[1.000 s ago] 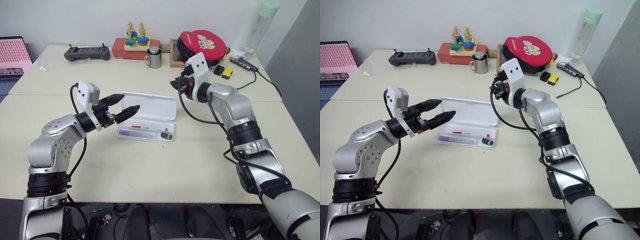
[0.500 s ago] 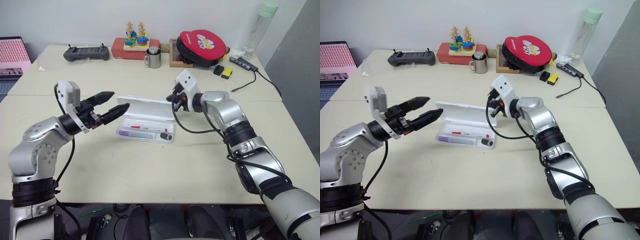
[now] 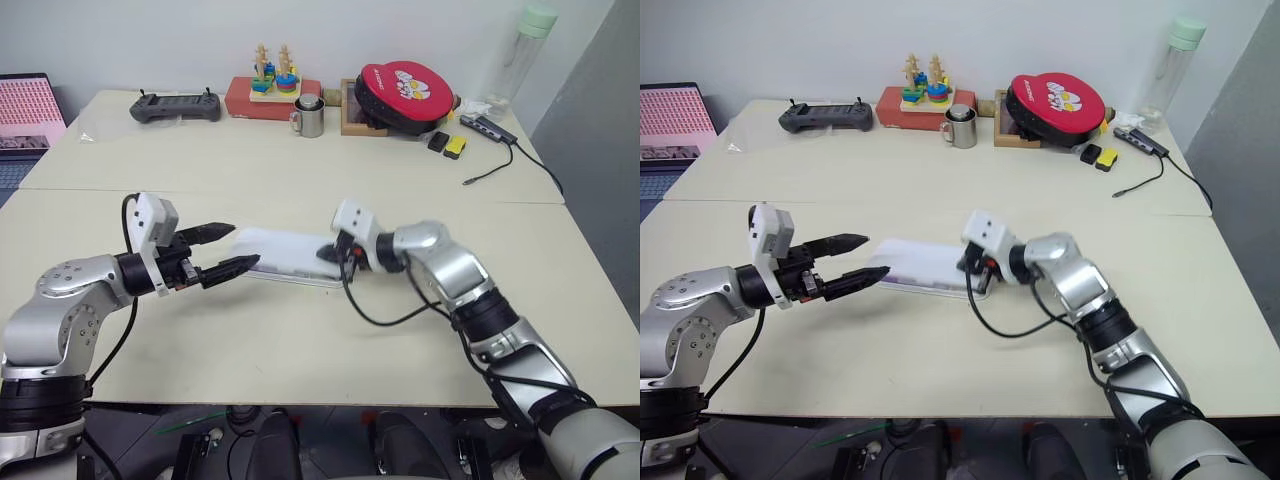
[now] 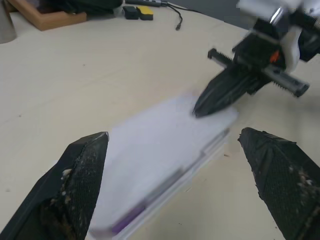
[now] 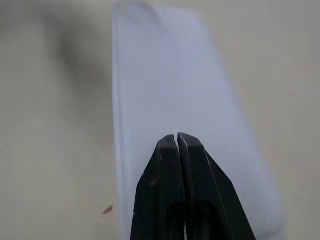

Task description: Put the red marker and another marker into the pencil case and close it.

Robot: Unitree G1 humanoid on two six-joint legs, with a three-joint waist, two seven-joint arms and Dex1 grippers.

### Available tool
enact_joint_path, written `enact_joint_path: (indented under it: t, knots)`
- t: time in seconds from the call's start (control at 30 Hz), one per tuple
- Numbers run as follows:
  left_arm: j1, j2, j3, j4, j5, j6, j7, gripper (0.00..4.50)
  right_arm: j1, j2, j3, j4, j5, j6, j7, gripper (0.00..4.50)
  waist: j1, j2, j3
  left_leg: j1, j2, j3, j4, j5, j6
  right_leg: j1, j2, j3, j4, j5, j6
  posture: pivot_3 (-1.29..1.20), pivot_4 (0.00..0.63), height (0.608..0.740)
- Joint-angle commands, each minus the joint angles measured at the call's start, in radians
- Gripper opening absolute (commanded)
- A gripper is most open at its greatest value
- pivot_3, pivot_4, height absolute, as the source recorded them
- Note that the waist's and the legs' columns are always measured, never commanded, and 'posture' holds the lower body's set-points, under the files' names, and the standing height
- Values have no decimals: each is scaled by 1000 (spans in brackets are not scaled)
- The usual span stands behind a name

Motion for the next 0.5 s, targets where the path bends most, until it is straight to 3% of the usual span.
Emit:
enact_joint_path:
  t: [0.03, 0.2, 0.4, 0.5]
  knots:
    - [4, 8, -9, -28, 14, -11, -3, 4500, 29, 4, 30, 2, -42, 13, -30, 50, 0, -1, -1, 1, 0, 0, 0, 0, 0, 1, 0, 0, 0, 0, 0, 0, 150, 740]
    - [0, -2, -9, -23, 25, -18, 20, 4500, 54, 13, 14, -17, -33, 9, -46, 50, 0, -1, -1, 3, 0, 0, 0, 0, 0, 3, 0, 0, 0, 0, 0, 0, 150, 740]
    - [-43, -39, 13, 44, 65, -21, 138, 4500, 100, 55, -185, -157, 129, 33, -82, 50, 1, -1, -1, 2, 0, 0, 0, 0, 0, 2, 0, 0, 0, 0, 0, 0, 150, 740]
    - [-88, -146, 34, 92, 75, 3, 311, 4500, 201, -17, -381, -271, 195, 92, -159, 573, 22, -1, -1, 1, 0, 0, 0, 0, 0, 2, 0, 0, 0, 0, 0, 0, 150, 740]
